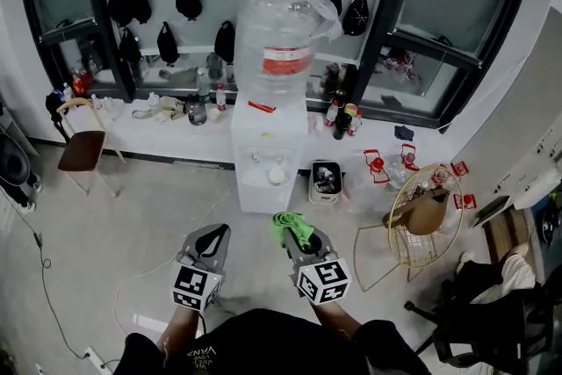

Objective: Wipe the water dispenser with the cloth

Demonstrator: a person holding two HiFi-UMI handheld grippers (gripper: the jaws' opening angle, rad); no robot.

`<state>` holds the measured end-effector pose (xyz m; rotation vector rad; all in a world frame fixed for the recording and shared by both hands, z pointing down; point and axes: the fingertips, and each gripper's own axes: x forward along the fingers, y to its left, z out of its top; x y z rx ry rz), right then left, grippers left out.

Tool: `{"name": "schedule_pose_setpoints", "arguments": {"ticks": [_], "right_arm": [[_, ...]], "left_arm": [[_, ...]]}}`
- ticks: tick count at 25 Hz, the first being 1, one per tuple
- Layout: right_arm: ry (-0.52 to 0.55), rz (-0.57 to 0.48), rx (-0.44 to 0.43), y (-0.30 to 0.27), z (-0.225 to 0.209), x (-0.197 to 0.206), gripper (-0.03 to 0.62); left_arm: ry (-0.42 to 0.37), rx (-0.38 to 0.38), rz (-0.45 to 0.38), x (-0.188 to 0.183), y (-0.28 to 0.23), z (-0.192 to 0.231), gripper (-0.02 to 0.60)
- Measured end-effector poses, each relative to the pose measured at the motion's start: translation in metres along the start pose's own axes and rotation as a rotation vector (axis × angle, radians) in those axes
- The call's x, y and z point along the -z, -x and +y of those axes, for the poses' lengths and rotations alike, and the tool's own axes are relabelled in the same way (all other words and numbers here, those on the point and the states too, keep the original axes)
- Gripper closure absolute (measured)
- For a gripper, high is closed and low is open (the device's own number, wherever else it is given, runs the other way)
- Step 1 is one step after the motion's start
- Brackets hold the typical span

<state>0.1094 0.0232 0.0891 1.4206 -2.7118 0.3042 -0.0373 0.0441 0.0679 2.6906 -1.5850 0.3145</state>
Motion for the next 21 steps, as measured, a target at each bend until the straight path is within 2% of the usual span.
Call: {"name": "schedule_pose_setpoints", "arguments": {"ticks": [5, 9, 16, 21], "right_arm": [[-0.004, 0.012, -0.01, 0.004, 0.006, 0.009, 0.505], [-0.001, 0.023, -0.021, 0.004, 0.012, 0.011, 0.505], [0.002, 0.042, -0.032, 0.0, 0.019, 0.018, 0.505], [0.022, 0.064, -0.034, -0.007, 0.025, 0.021, 0.505]], "left_arm": [[0.009, -0.003, 0.035, 0.009, 0.009, -0.007, 0.58], [-0.005, -0.016, 0.012, 0.007, 0.015, -0.007, 0.578], [0.005, -0.026, 0.02, 0.016, 0.025, -0.002, 0.58], [-0.005, -0.039, -0.014, 0.009, 0.026, 0.008, 0.58]]}}
